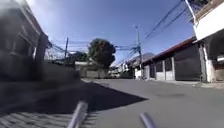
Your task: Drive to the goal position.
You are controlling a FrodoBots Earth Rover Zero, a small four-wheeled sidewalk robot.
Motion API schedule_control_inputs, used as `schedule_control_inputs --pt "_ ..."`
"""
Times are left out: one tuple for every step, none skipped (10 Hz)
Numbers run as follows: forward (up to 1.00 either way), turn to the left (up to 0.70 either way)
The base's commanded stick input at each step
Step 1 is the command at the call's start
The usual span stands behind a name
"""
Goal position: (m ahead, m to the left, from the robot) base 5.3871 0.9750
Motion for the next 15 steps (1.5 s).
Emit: schedule_control_inputs --pt "1.0 -0.4" --pt "1.0 -0.4" --pt "1.0 -0.4" --pt "1.0 -0.4" --pt "1.0 -0.4" --pt "1.0 -0.4" --pt "1.0 -0.19" --pt "1.0 0.0" --pt "1.0 0.0" --pt "1.0 0.0" --pt "1.0 0.0" --pt "1.0 0.0" --pt "1.0 0.0" --pt "1.0 0.0" --pt "1.0 0.0"
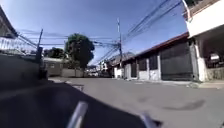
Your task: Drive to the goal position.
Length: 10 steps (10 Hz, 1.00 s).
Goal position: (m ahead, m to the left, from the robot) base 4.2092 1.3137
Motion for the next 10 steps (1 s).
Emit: schedule_control_inputs --pt "1.0 0.0" --pt "1.0 0.0" --pt "1.0 0.0" --pt "1.0 0.0" --pt "1.0 0.0" --pt "1.0 0.0" --pt "1.0 0.0" --pt "1.0 0.0" --pt "1.0 0.0" --pt "1.0 0.0"
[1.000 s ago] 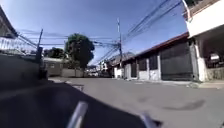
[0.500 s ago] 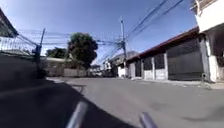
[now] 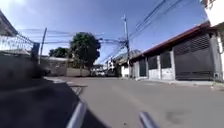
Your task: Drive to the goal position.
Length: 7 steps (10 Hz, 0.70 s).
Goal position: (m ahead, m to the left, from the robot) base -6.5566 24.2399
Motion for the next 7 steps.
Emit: schedule_control_inputs --pt "1.0 0.0" --pt "1.0 0.0" --pt "1.0 0.0" --pt "1.0 0.0" --pt "1.0 0.0" --pt "1.0 0.0" --pt "1.0 0.0"
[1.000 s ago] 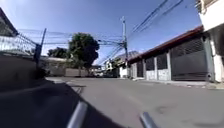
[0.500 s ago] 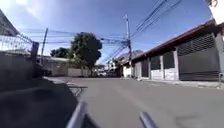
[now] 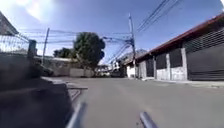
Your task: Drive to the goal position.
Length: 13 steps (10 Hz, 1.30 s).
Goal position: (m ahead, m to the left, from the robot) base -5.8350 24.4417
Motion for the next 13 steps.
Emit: schedule_control_inputs --pt "1.0 0.0" --pt "1.0 0.0" --pt "1.0 0.0" --pt "1.0 0.0" --pt "1.0 0.0" --pt "1.0 0.0" --pt "1.0 0.0" --pt "1.0 0.0" --pt "1.0 0.0" --pt "1.0 0.0" --pt "1.0 0.0" --pt "1.0 0.0" --pt "1.0 0.0"
